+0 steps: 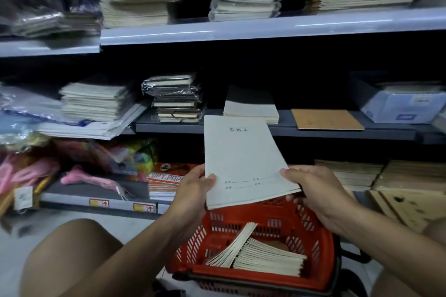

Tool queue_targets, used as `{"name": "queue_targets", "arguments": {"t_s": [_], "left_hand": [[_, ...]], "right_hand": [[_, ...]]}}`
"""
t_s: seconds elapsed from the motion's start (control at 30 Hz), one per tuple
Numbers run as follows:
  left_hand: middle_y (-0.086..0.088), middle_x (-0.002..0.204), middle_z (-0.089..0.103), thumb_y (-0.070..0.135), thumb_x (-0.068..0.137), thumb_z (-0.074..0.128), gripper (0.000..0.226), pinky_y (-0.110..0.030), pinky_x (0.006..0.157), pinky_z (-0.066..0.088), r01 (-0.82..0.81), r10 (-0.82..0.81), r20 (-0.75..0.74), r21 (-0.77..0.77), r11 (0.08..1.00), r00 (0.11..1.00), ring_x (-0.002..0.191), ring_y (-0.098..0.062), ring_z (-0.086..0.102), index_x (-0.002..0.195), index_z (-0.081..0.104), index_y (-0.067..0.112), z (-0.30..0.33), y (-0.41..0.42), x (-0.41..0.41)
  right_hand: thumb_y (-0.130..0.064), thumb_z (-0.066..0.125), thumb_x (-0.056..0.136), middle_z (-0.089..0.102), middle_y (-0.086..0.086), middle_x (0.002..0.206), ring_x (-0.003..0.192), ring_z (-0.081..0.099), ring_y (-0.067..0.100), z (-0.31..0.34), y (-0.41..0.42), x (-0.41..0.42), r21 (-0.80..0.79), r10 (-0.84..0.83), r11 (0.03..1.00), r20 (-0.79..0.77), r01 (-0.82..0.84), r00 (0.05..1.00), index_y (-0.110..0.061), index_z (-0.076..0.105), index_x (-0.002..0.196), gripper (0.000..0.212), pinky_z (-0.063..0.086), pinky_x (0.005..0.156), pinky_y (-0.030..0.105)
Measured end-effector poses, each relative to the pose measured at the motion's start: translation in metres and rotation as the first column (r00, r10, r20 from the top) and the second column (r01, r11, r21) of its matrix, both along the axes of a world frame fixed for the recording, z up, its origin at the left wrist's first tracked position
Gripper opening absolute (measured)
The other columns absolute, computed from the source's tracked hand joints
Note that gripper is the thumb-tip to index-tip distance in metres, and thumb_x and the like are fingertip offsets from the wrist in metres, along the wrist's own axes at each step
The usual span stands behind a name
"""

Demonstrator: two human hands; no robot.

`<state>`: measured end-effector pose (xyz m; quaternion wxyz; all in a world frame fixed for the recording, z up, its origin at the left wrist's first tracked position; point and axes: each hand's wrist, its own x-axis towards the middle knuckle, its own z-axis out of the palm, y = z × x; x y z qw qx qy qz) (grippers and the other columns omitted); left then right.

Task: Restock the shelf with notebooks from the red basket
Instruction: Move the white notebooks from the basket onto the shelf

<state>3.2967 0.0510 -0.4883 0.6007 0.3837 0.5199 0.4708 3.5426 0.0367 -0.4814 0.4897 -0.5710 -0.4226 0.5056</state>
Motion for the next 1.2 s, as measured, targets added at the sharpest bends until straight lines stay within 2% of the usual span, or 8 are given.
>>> {"name": "queue_targets", "arguments": {"t_s": [0.17,0.3,0.43,0.53,0.7,0.8,1.0,1.2], "left_hand": [[-0.011,0.114,0.077,0.009,0.110,0.041,0.030,-0.061,0.096,0.055,0.066,-0.063,-0.046,0.073,0.995,0.997,0.104,-0.035,0.075,0.124,0.064,0.021,0.014,0.008,-0.001],[-0.007,0.117,0.077,0.010,0.110,0.041,0.032,-0.058,0.100,0.054,0.095,-0.078,-0.119,0.138,0.986,0.990,0.107,-0.031,0.074,0.128,0.064,0.023,0.021,0.025,0.001],[-0.006,0.124,0.074,0.014,0.111,0.039,0.034,-0.056,0.106,0.050,0.120,-0.113,-0.051,0.151,0.981,0.992,0.116,-0.028,0.071,0.135,0.062,0.025,0.027,0.050,0.005],[-0.002,0.129,0.072,0.016,0.111,0.038,0.038,-0.053,0.106,0.051,0.198,-0.197,-0.020,0.158,0.968,0.980,0.120,-0.024,0.069,0.140,0.058,0.029,0.036,0.068,0.009],[-0.008,0.128,0.072,-0.010,0.094,0.034,0.059,-0.048,0.100,0.052,0.250,-0.250,-0.020,0.175,0.952,0.968,0.122,-0.030,0.067,0.137,0.061,0.020,0.047,0.103,0.014],[-0.014,0.124,0.073,-0.016,0.092,0.041,0.053,-0.049,0.107,0.050,0.200,-0.200,-0.020,0.191,0.961,0.980,0.120,-0.032,0.068,0.133,0.063,0.008,0.045,0.127,0.016],[-0.019,0.121,0.073,-0.009,0.098,0.049,0.035,-0.036,0.097,0.057,0.108,-0.127,0.068,0.234,0.966,0.990,0.115,-0.031,0.071,0.130,0.063,-0.003,0.043,0.176,0.021],[-0.005,0.119,0.077,0.007,0.099,0.061,0.029,-0.035,0.104,0.047,0.058,-0.031,-0.081,0.351,0.935,0.996,0.120,-0.027,0.068,0.126,0.072,0.013,0.046,0.226,0.024]], "right_hand": [[-0.005,0.069,0.093,0.080,0.009,0.093,0.094,0.076,0.033,0.000,0.006,0.004,0.094,-0.028,0.995,0.084,0.020,0.996,-0.010,0.078,0.096,0.011,0.057,0.095,0.050],[-0.003,0.070,0.095,0.076,0.017,0.092,0.090,0.073,0.039,0.001,0.016,0.005,0.192,-0.046,0.981,0.121,0.022,0.992,-0.016,0.076,0.097,0.015,0.056,0.082,0.051],[-0.001,0.068,0.097,0.077,0.002,0.094,0.088,0.075,0.017,0.006,0.032,0.006,0.269,-0.081,0.962,0.145,0.039,0.986,-0.017,0.073,0.103,0.018,0.056,0.076,0.025],[-0.001,0.067,0.098,0.077,-0.003,0.095,0.089,0.074,0.013,0.010,0.048,0.008,0.289,-0.108,0.955,0.155,0.060,0.982,-0.019,0.072,0.104,0.020,0.059,0.080,0.024],[-0.001,0.066,0.099,0.078,-0.006,0.097,0.091,0.074,0.008,0.016,0.086,0.014,0.285,-0.130,0.955,0.144,0.084,0.981,-0.019,0.072,0.108,0.021,0.058,0.082,0.022],[0.000,0.064,0.099,0.079,-0.011,0.096,0.090,0.074,0.004,0.022,0.112,0.018,0.296,-0.111,0.953,0.143,0.065,0.984,-0.021,0.072,0.107,0.023,0.055,0.077,0.016],[-0.010,0.072,0.094,0.072,0.023,0.111,0.088,0.069,0.033,0.031,0.173,0.027,0.326,-0.151,0.942,0.192,0.083,0.970,-0.022,0.078,0.103,0.016,0.057,0.082,0.044],[-0.015,0.072,0.094,0.071,0.024,0.115,0.111,0.065,0.045,0.035,0.224,0.030,0.356,-0.198,0.928,0.217,0.111,0.956,-0.016,0.078,0.102,0.010,0.053,0.099,0.056]]}}
